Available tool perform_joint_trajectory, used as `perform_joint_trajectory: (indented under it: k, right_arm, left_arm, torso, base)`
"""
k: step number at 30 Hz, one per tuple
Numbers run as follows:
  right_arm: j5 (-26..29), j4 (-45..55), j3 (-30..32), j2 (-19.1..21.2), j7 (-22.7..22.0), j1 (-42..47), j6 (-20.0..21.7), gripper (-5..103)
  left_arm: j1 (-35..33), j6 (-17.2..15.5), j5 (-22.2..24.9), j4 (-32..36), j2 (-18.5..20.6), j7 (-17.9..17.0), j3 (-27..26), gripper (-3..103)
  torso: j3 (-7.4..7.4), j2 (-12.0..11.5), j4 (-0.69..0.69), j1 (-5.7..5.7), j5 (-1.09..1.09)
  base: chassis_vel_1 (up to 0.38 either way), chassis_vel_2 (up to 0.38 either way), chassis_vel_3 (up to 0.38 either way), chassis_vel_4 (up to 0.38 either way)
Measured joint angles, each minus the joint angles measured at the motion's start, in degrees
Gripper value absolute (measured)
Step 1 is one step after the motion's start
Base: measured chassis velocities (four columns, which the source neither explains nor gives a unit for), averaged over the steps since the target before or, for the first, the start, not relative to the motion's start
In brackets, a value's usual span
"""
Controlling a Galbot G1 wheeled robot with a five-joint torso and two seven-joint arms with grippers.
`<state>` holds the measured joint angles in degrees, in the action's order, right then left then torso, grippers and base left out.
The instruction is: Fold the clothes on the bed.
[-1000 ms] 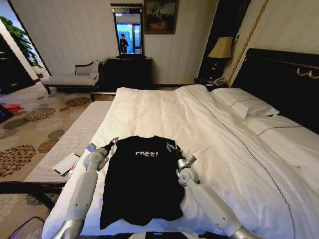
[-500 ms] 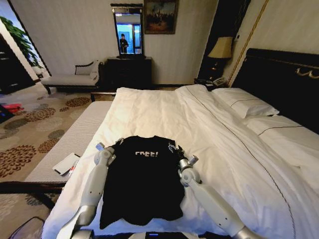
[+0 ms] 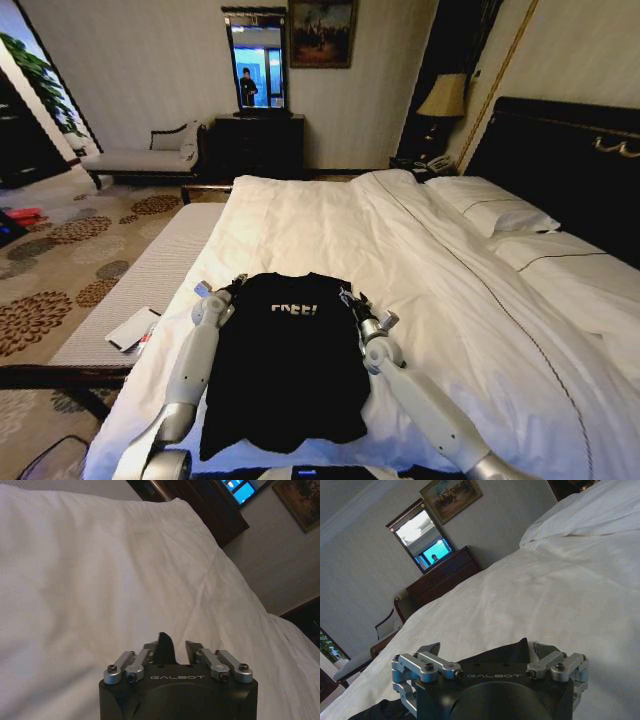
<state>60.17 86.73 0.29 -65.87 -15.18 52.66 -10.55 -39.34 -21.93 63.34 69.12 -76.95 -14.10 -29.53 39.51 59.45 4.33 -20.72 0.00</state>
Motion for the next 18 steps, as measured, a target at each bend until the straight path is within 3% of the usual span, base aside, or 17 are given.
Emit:
perform_joint_trajectory:
  k: [2, 5, 9, 18]
  right_arm:
    - [-0.01, -0.24, -0.14, -0.37, -0.02, -0.23, 0.01, 100]
    - [-0.03, -0.42, -0.28, -0.68, -0.04, -0.42, 0.03, 100]
    - [-0.10, -0.64, -0.40, -1.02, -0.06, -0.55, 0.06, 100]
    - [0.86, -3.43, -1.40, -1.47, -0.07, -3.53, 0.49, 100]
  left_arm:
    - [0.05, 0.04, -0.17, -0.10, 0.02, 0.19, 0.06, 23]
    - [0.06, 0.06, -0.33, -0.23, 0.03, 0.29, 0.09, 17]
    - [0.05, 0.20, -0.89, -0.60, 0.17, 0.86, 0.19, 2]
    - [1.90, 1.35, -0.62, -1.29, 2.33, 1.65, 0.04, 0]
  torso:
    - [0.00, 0.00, 0.00, 0.00, 0.00]
    - [0.00, 0.00, 0.00, 0.00, 0.00]
    - [0.00, 0.00, 0.00, 0.00, 0.00]
    - [0.00, 0.00, 0.02, 0.00, 0.00]
  base:
    - [0.000, 0.000, 0.000, 0.000]
    - [0.000, 0.000, 0.000, 0.000]
    - [0.000, 0.000, 0.000, 0.000]
    - [0.000, 0.000, 0.000, 0.000]
